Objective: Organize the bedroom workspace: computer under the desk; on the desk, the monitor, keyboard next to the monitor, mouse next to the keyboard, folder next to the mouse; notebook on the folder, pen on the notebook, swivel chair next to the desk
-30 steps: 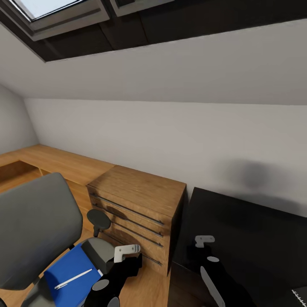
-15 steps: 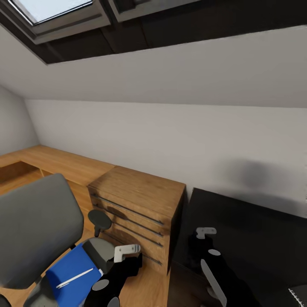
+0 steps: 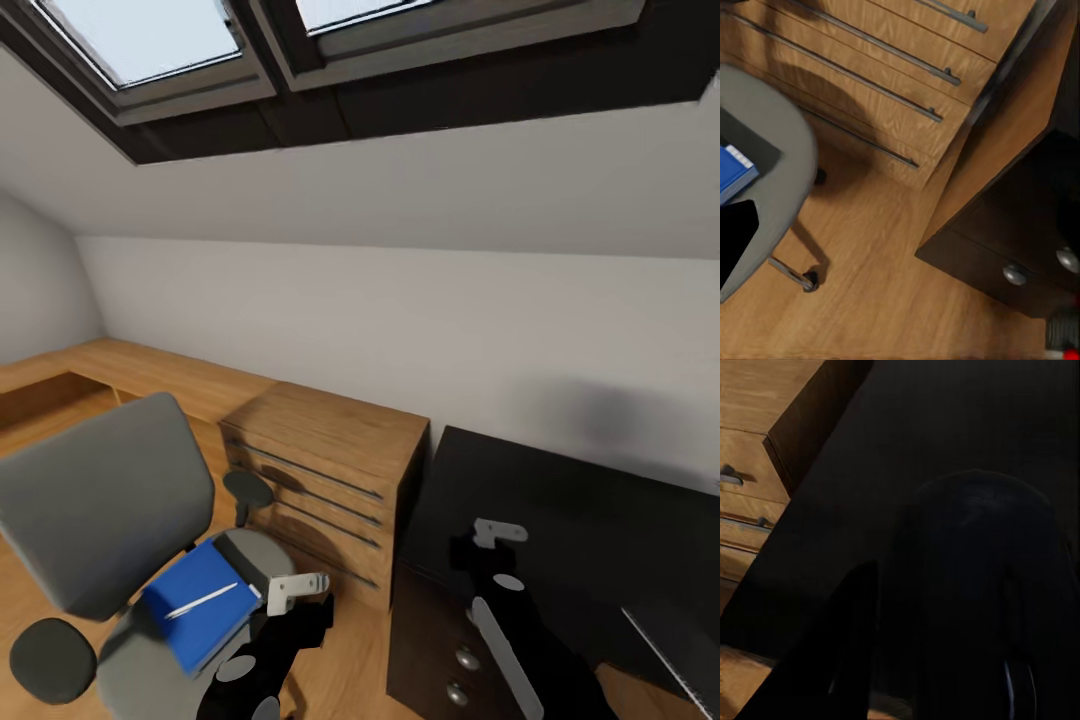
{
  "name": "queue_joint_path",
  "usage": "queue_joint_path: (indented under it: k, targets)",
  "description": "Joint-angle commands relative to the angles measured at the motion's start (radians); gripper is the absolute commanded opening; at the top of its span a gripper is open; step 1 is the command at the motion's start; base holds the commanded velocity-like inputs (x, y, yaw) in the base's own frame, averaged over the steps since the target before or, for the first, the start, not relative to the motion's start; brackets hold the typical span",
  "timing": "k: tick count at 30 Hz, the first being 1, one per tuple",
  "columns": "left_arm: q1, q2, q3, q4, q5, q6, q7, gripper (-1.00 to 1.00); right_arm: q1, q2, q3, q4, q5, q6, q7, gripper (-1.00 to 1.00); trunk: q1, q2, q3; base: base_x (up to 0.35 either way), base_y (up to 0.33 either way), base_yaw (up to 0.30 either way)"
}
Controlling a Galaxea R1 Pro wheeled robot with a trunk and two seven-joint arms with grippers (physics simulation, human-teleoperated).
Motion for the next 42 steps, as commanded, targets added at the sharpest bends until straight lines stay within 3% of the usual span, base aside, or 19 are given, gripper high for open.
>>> queue_joint_path:
  k: [1,7,9,11,20,31,39,42]
  targets:
    - [-0.001,0.000,-0.001,-0.001,0.011,0.002,0.010,1.00,-0.001,-0.001,0.003,-0.005,-0.011,0.003,-0.008,-1.00,-0.005,0.006,0.002,-0.341,0.000,0.000]
    - [-0.001,0.000,-0.001,-0.001,0.011,0.002,0.010,1.00,0.011,-0.001,0.003,-0.057,-0.048,0.008,-0.018,-1.00,-0.028,0.048,0.021,-0.093,0.000,-0.001]
    - [-0.001,0.000,-0.001,-0.001,0.010,0.002,0.010,1.00,0.014,0.001,0.002,-0.063,-0.049,0.003,-0.104,-1.00,-0.035,0.062,0.027,0.000,0.000,-0.238]
    - [-0.001,0.000,-0.001,-0.001,0.010,0.002,0.010,1.00,0.014,0.001,0.001,-0.063,-0.053,0.002,-0.119,-1.00,-0.043,0.076,0.033,0.000,0.000,-0.262]
    - [-0.001,0.000,-0.001,-0.001,0.010,0.002,0.010,1.00,0.014,-0.001,-0.027,-0.063,-0.102,0.002,-0.126,-1.00,-0.077,0.139,0.062,0.000,0.000,-0.176]
    - [-0.001,0.000,-0.002,-0.001,0.009,0.001,0.011,1.00,0.014,-0.003,-0.032,-0.064,-0.108,0.003,-0.129,-1.00,-0.120,0.216,0.097,0.000,0.000,-0.018]
    - [-0.001,0.000,-0.003,-0.001,0.009,0.000,0.011,1.00,0.014,-0.003,-0.055,-0.061,-0.109,0.002,-0.128,-1.00,-0.150,0.272,0.127,0.000,0.000,-0.219]
    - [-0.001,0.000,-0.002,-0.001,0.009,0.000,0.011,1.00,0.014,-0.003,-0.069,-0.059,-0.109,0.002,-0.127,-1.00,-0.150,0.272,0.129,0.000,0.000,-0.256]
